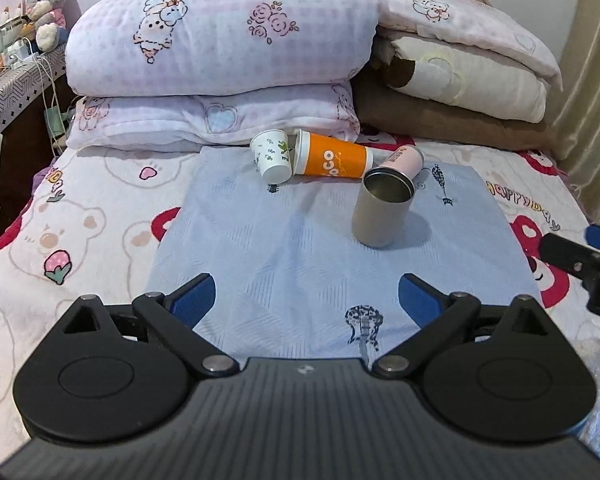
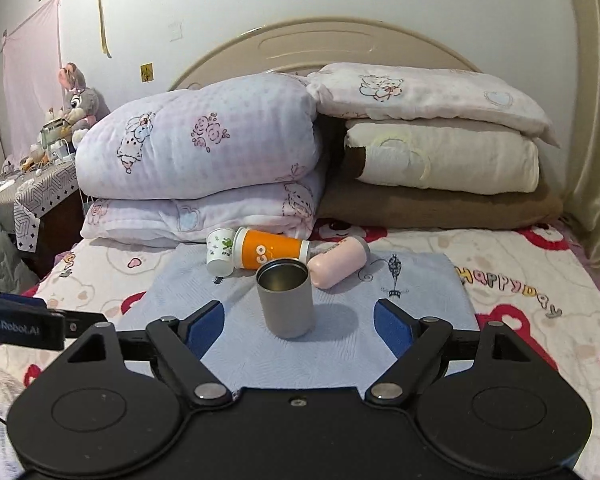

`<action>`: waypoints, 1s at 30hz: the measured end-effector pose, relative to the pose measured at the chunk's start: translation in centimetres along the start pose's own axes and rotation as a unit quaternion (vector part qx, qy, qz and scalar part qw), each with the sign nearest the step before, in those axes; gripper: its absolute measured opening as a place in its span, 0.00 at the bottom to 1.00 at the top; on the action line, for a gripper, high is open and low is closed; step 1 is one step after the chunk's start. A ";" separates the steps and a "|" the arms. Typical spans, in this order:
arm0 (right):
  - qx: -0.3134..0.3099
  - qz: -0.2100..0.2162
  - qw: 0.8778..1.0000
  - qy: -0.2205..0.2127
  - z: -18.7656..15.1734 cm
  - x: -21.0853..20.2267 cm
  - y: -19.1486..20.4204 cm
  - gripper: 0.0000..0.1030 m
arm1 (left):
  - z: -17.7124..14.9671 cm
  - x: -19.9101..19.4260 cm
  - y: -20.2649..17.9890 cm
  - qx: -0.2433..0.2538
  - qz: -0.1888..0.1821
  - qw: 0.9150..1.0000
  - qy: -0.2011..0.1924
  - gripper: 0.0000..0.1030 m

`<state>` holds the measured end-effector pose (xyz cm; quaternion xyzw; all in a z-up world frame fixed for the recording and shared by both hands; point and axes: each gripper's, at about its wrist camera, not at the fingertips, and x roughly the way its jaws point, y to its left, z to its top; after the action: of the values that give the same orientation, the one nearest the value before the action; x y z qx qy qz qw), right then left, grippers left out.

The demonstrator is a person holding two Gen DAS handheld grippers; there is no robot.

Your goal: Flip cup upright

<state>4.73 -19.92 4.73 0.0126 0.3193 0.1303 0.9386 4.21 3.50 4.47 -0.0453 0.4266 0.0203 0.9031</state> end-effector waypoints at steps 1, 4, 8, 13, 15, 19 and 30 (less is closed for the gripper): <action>0.003 -0.006 1.000 -0.001 -0.1 -0.3 0.1 0.89 | -0.1 -0.1 -0.1 0.003 0.003 1.000 0.000 0.97; 0.013 -0.048 0.999 0.000 -0.4 -1.0 0.3 0.99 | -0.3 -0.3 -0.4 0.009 0.007 1.000 0.004 0.98; 0.035 -0.058 0.998 0.002 -0.6 -2.2 0.2 1.00 | -0.5 -0.6 -0.7 0.015 0.019 1.000 0.005 0.98; 0.030 -0.066 0.997 0.021 -0.9 -2.6 0.4 1.00 | -0.6 -0.5 -1.2 0.029 0.038 0.999 0.011 0.98; 0.029 -0.067 0.997 0.025 -1.1 -2.7 0.5 1.00 | -0.7 -0.6 -1.4 0.035 0.043 0.998 0.015 0.98; 0.023 -0.072 0.997 0.027 -1.2 -2.9 0.9 1.00 | -1.1 -0.8 -1.6 0.054 0.064 0.996 0.012 0.98; 0.031 -0.081 0.995 0.045 -1.3 -3.0 1.4 1.00 | -1.5 -1.6 -1.5 0.058 0.065 0.996 0.013 0.98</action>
<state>1.34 -19.41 5.66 0.0100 0.3648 0.0444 0.9300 2.15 1.90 4.80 0.0348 0.4409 0.0533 0.8953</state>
